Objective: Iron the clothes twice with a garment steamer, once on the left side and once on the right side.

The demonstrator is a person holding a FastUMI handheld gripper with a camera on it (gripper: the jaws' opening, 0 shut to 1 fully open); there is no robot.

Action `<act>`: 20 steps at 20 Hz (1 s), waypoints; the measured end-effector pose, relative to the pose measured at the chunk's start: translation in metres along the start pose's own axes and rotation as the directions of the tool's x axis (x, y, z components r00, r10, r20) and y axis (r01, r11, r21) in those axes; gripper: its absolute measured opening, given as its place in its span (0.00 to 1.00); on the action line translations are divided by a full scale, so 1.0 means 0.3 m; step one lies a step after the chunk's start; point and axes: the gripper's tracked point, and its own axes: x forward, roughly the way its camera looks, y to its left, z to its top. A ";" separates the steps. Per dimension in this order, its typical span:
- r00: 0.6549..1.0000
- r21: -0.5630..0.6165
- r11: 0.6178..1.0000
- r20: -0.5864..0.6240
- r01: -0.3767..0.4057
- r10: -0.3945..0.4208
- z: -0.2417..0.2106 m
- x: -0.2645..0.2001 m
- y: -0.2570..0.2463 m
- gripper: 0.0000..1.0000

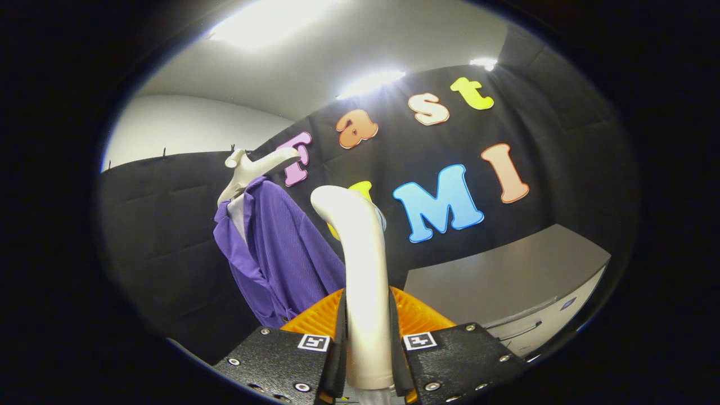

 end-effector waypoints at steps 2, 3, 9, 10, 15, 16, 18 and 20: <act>1.000 -0.031 1.000 0.030 0.001 0.000 0.015 -0.014 0.058 0.33; 0.999 -0.044 0.999 0.044 0.006 -0.004 0.015 -0.016 0.084 0.33; 0.991 -0.127 0.992 0.133 0.018 -0.001 0.050 0.007 0.243 0.33; 0.989 -0.139 0.990 0.147 0.020 0.000 0.060 0.020 0.270 0.33; 0.976 -0.198 0.979 0.217 0.050 -0.006 0.102 0.082 0.381 0.33; 0.973 -0.210 0.976 0.230 0.054 -0.004 0.119 0.096 0.406 0.33; 0.967 -0.235 0.971 0.253 0.048 0.013 0.142 0.143 0.471 0.33; 0.965 -0.271 0.962 0.262 0.044 0.029 0.147 0.185 0.532 0.33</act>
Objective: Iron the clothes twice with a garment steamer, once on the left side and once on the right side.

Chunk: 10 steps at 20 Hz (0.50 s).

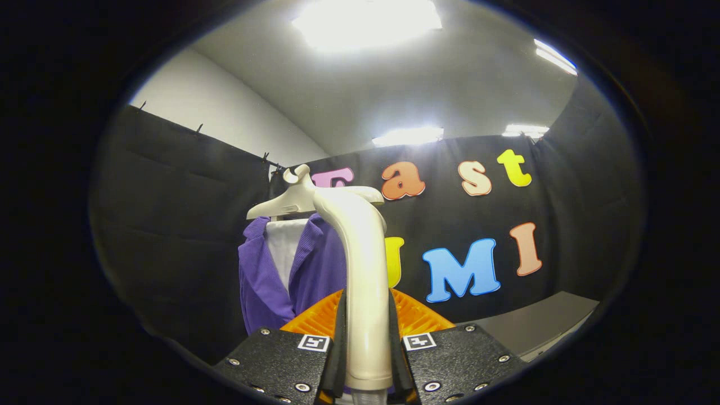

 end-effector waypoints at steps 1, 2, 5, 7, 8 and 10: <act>1.000 -0.016 1.000 0.003 -0.005 0.005 -0.006 0.021 0.024 0.33; 1.000 -0.032 0.999 0.002 -0.008 0.008 -0.017 0.039 0.044 0.33; 0.999 -0.072 0.997 -0.037 -0.010 0.008 -0.092 0.074 0.096 0.33; 0.997 -0.092 0.996 -0.074 -0.014 0.007 -0.151 0.086 0.121 0.33; 0.996 -0.094 0.995 -0.089 -0.016 0.008 -0.180 0.086 0.132 0.33; 0.995 -0.109 0.994 -0.097 -0.010 -0.001 -0.208 0.076 0.133 0.33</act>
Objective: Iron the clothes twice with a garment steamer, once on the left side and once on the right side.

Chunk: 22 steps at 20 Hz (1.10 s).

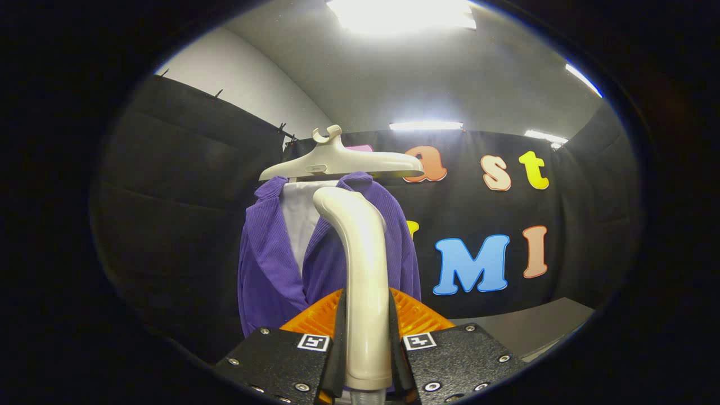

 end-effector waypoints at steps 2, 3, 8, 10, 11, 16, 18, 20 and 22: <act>1.000 0.001 1.000 -0.014 0.001 -0.001 -0.037 -0.007 0.010 0.33; 1.000 0.003 1.000 -0.019 0.001 -0.001 -0.049 -0.019 0.012 0.33; 0.998 0.015 1.000 -0.060 0.006 -0.005 -0.124 -0.057 0.020 0.33; 0.997 0.012 1.000 -0.081 0.013 -0.012 -0.161 -0.076 0.026 0.33; 0.996 0.009 1.000 -0.090 0.016 -0.015 -0.176 -0.083 0.027 0.33; 0.990 -0.007 1.000 -0.142 0.018 -0.018 -0.275 -0.119 0.045 0.34; 0.986 -0.006 1.000 -0.163 0.019 -0.020 -0.314 -0.124 0.051 0.34; 0.984 -0.009 1.000 -0.178 0.023 -0.024 -0.350 -0.135 0.054 0.34; 0.981 -0.009 1.000 -0.191 0.025 -0.026 -0.376 -0.148 0.055 0.34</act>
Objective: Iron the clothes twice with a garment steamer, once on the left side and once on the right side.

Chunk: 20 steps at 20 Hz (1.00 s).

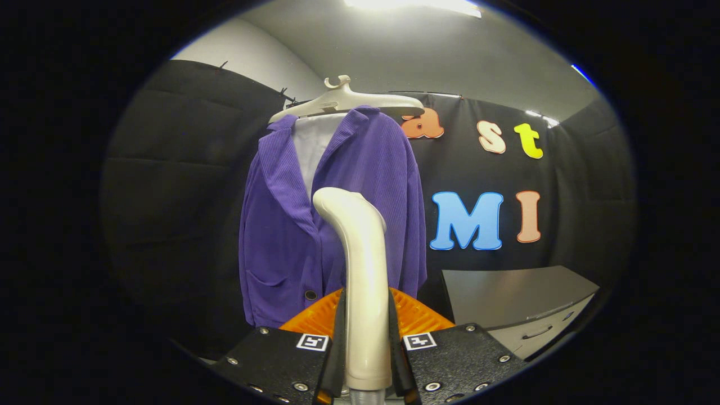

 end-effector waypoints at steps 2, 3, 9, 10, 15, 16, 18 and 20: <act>1.000 0.004 1.000 -0.015 0.001 -0.001 -0.033 -0.013 0.000 0.34; 1.000 0.004 1.000 -0.023 0.002 -0.002 -0.049 -0.017 0.004 0.34; 0.998 -0.010 1.000 -0.067 -0.004 0.004 -0.143 -0.054 0.022 0.34; 0.997 -0.012 1.000 -0.074 -0.005 0.004 -0.159 -0.062 0.024 0.34; 0.994 -0.007 1.000 -0.109 -0.011 0.010 -0.237 -0.091 0.035 0.34; 0.993 -0.007 1.000 -0.117 -0.012 0.011 -0.254 -0.096 0.036 0.34; 0.990 -0.006 1.000 -0.140 -0.013 0.012 -0.296 -0.104 0.037 0.34; 0.987 -0.002 1.000 -0.161 -0.013 0.012 -0.338 -0.111 0.037 0.34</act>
